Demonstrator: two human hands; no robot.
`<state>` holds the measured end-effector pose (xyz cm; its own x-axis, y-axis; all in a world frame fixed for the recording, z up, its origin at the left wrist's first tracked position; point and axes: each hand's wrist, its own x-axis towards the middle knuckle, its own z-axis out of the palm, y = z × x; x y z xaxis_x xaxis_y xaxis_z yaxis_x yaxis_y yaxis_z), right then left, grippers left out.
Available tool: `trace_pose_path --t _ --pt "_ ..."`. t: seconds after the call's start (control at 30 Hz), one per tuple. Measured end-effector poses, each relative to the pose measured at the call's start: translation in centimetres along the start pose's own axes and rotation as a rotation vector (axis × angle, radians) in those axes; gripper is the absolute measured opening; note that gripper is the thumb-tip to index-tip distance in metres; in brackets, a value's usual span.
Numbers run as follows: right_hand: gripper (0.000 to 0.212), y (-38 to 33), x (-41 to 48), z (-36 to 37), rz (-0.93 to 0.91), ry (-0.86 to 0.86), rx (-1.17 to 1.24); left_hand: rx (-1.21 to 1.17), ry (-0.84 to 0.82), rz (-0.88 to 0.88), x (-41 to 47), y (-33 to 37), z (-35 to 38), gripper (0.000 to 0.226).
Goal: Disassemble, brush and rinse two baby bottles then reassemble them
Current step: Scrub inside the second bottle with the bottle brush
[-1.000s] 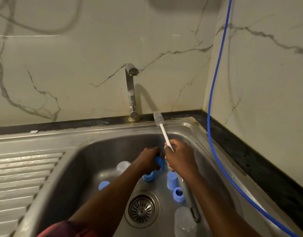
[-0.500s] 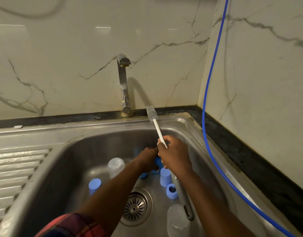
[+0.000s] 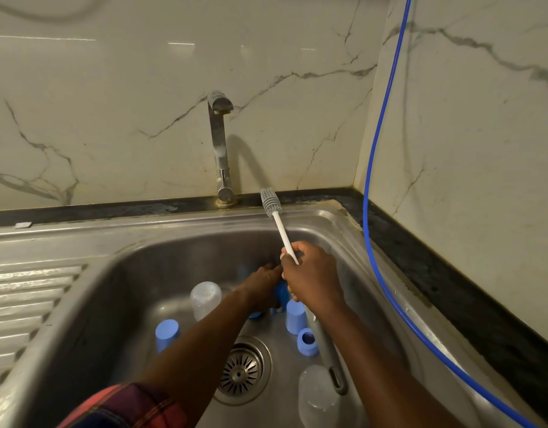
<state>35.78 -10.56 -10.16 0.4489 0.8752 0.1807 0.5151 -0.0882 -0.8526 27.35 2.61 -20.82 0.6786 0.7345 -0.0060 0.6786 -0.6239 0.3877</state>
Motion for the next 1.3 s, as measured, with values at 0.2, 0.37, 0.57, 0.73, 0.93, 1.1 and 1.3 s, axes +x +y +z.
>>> trace_pose_path --t 0.2,0.37,0.57,0.73,0.93,1.1,1.3 --pt "0.013 0.2 0.3 -0.1 0.0 -0.029 0.008 -0.014 0.111 0.065 -3.2 0.0 -4.3 0.066" --pt "0.011 0.2 0.2 -0.2 0.026 -0.038 0.004 -0.006 0.273 -0.002 -9.6 0.0 -9.7 0.047" --pt "0.006 -1.0 -0.5 0.0 -0.058 -0.095 -0.103 0.086 0.055 -0.202 -17.0 -1.0 -13.7 0.044" --pt "0.005 -2.0 -1.5 0.6 -0.119 -0.166 -0.135 0.056 -0.466 -0.251 -21.0 1.1 -14.0 0.048" --pt "0.009 -2.4 -2.4 1.3 -0.186 -0.229 -0.145 0.305 -0.682 -0.3 -22.5 1.8 -11.6 0.093" --pt "0.018 -3.0 -3.0 1.9 -0.226 -0.288 -0.204 0.352 -0.703 -0.335 -22.8 1.3 -9.8 0.071" --pt "0.018 -2.9 -3.0 1.0 -0.302 -0.271 -0.197 -0.286 -0.093 -0.34 -23.0 1.1 -15.5 0.044"
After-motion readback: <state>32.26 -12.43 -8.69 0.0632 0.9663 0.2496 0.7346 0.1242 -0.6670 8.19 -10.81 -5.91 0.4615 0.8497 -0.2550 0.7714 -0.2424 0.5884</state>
